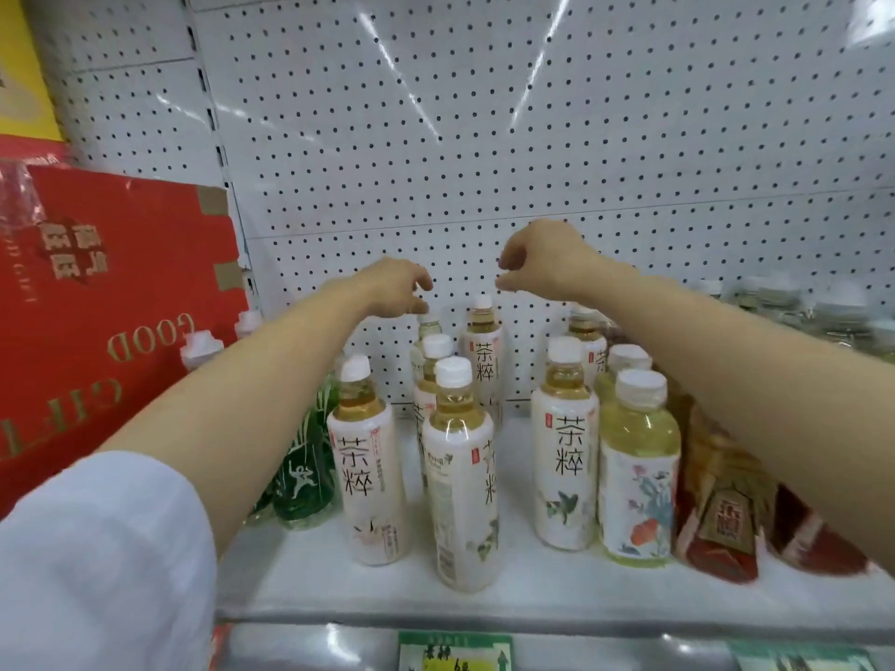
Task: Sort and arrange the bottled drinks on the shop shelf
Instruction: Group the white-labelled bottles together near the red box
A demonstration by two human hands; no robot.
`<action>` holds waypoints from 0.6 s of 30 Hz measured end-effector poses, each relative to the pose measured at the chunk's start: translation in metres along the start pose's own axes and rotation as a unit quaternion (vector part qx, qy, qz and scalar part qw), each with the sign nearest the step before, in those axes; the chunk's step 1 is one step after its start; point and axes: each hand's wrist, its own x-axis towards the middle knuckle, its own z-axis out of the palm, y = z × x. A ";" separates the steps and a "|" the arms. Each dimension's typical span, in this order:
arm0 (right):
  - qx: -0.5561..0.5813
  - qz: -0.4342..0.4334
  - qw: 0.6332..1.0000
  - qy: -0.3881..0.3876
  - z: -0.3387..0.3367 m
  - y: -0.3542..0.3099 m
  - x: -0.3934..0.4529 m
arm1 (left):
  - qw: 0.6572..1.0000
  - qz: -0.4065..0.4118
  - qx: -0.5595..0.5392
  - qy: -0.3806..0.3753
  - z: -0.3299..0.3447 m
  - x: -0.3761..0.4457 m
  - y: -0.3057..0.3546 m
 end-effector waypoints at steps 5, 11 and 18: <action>-0.074 -0.008 0.990 -0.124 0.023 0.020 0.055 | 0.991 -0.009 -0.014 -0.132 0.015 0.044 0.005; -0.133 -0.032 0.969 -0.204 0.058 0.026 0.096 | 0.988 0.084 0.038 -0.128 0.019 0.077 -0.004; -0.122 -0.037 0.974 -0.188 0.089 0.028 0.115 | 0.982 0.149 0.080 -0.085 0.030 0.101 -0.022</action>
